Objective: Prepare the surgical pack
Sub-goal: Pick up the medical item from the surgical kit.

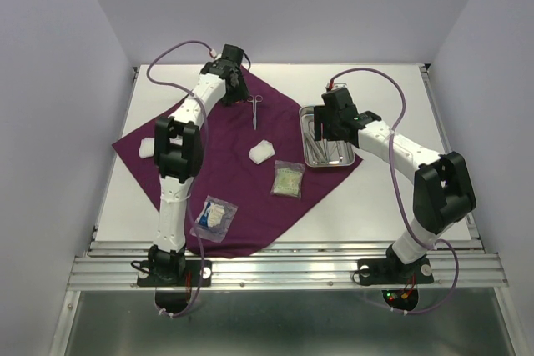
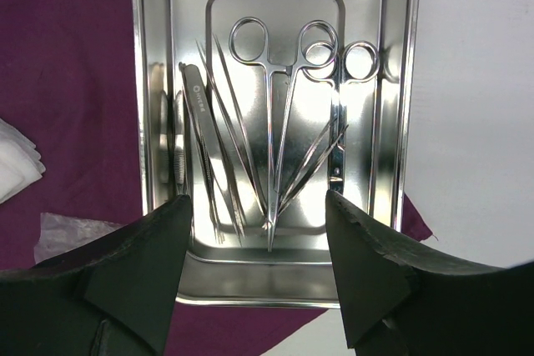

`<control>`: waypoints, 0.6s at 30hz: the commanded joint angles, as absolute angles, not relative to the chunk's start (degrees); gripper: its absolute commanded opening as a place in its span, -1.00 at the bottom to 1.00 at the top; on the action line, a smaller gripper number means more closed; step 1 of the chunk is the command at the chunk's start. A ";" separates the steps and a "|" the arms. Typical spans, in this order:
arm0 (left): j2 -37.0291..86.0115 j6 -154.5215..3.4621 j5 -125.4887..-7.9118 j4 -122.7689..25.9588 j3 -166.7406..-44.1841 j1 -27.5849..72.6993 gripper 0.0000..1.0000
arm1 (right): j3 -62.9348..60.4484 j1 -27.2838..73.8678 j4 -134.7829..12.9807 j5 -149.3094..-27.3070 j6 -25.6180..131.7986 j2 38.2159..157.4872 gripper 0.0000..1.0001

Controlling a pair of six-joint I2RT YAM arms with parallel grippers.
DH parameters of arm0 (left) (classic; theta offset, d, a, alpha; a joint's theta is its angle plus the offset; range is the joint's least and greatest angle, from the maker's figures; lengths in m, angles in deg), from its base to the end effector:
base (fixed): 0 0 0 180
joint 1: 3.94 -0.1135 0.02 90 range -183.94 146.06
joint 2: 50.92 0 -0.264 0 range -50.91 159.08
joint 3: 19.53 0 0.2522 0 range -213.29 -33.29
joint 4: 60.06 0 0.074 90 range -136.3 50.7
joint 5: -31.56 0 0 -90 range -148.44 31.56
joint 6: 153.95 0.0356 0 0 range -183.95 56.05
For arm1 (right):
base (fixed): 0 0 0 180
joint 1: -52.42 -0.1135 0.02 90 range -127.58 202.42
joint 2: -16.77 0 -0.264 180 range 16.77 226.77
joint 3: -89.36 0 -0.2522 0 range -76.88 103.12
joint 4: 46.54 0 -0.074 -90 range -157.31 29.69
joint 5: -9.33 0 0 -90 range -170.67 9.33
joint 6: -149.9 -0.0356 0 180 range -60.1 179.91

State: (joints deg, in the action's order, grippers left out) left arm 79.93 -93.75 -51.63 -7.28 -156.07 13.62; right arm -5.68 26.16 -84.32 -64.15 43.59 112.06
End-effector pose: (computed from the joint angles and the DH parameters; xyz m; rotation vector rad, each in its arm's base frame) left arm 0.4952 -0.1523 0.2581 -0.3115 2.3793 -0.2479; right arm 0.3315 0.1523 0.2507 -0.0741 2.3644 0.0087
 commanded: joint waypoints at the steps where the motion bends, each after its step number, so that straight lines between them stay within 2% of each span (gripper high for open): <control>1: 80.21 -91.81 -53.25 -6.05 -158.62 17.32 0.11 | -3.67 26.40 -83.69 -64.14 43.56 111.34 0.41; 18: 89.53 -87.24 -49.39 -3.85 -161.62 20.05 -0.02 | -4.19 26.40 -83.77 -64.41 43.38 112.05 0.40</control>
